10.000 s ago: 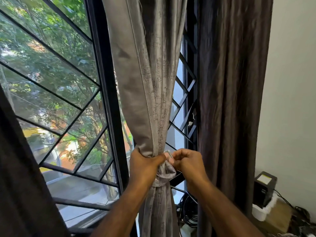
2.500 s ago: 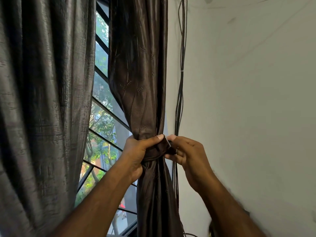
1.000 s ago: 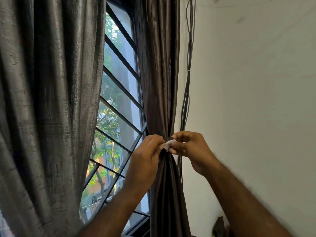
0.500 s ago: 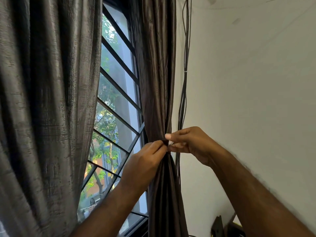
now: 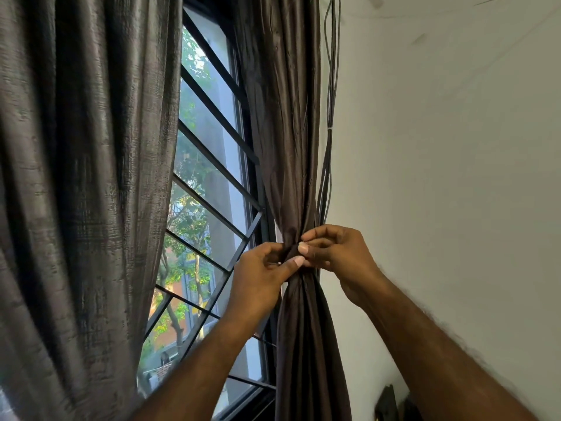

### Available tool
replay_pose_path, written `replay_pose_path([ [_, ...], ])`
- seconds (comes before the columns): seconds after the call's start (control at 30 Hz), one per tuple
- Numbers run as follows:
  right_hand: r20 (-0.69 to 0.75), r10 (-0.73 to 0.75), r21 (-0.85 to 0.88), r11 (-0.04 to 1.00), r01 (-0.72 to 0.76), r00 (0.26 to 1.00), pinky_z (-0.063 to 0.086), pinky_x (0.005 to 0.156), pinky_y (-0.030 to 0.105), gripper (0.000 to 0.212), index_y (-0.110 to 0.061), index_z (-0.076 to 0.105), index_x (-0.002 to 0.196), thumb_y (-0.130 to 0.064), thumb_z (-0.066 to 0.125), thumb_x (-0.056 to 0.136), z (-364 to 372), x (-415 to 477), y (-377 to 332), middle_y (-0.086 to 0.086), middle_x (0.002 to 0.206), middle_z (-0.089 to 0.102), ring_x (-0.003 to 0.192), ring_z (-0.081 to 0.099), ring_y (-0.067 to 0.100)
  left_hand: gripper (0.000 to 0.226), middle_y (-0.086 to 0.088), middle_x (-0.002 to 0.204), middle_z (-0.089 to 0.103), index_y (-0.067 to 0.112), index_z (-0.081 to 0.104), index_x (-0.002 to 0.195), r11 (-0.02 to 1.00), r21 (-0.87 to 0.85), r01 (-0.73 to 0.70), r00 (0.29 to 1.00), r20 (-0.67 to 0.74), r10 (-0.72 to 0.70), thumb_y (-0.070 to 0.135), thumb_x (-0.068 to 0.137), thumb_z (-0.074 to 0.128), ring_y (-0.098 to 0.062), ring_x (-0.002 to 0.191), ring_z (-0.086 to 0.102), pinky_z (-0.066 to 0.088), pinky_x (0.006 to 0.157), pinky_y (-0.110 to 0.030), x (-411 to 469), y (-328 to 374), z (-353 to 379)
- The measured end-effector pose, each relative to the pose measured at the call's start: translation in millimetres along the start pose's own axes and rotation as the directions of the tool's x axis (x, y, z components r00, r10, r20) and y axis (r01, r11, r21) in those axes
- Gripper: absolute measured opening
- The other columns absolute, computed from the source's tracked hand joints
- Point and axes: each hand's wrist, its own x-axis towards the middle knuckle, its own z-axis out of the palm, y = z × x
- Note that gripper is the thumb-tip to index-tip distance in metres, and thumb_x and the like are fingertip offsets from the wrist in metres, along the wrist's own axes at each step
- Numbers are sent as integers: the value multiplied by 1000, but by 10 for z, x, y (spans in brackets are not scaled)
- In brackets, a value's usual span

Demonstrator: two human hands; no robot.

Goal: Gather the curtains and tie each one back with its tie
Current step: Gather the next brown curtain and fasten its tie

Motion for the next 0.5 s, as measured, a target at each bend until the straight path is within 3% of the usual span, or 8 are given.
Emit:
replay_pose_path([
  [0.1,85,8,-14,1000,-7,996,61,69,25,17,-1,73,97,1,76,81,-68,-18,-4,9,79,76,77,76,21,22,8,82,76,17,75,97,997,81,-21,1000,9,20,12,77,82,-2,74,72,54,69,-13,25,-28,-17],
  [0.17,104,-56,-233,969,79,993,60,73,20,14,-7,76,93,-4,80,79,-84,-4,-33,2,79,77,77,75,14,18,5,78,75,16,75,89,998,60,6,999,-53,-3,7,75,83,-4,72,72,55,68,-15,27,-27,-9],
  [0.23,90,-156,-525,832,180,984,51,67,7,10,-15,76,84,-12,83,78,-63,30,-60,-9,73,73,71,70,1,21,5,75,74,22,73,82,995,96,10,995,-97,0,7,73,84,-4,69,71,55,66,-15,27,-5,10],
  [0.27,77,-192,-593,780,200,978,47,62,5,10,-18,76,80,-12,84,77,-43,46,-66,-13,70,70,67,66,-4,20,4,75,74,21,73,82,994,113,8,995,-105,4,9,72,85,-6,69,71,55,65,-16,40,-2,21],
  [0.37,-1,-247,-625,757,193,969,46,59,18,23,-19,69,69,1,78,75,19,64,-34,-6,64,66,59,61,2,22,3,78,74,17,73,87,990,140,0,998,-61,9,17,71,87,-11,73,71,57,68,-23,67,21,59],
  [0.5,-36,-206,-564,812,150,978,52,61,22,24,-15,69,67,7,71,78,-24,84,-13,3,65,69,61,65,11,27,5,82,75,19,72,94,987,159,12,1000,15,-14,29,73,86,-9,77,72,58,71,-25,78,29,86],
])
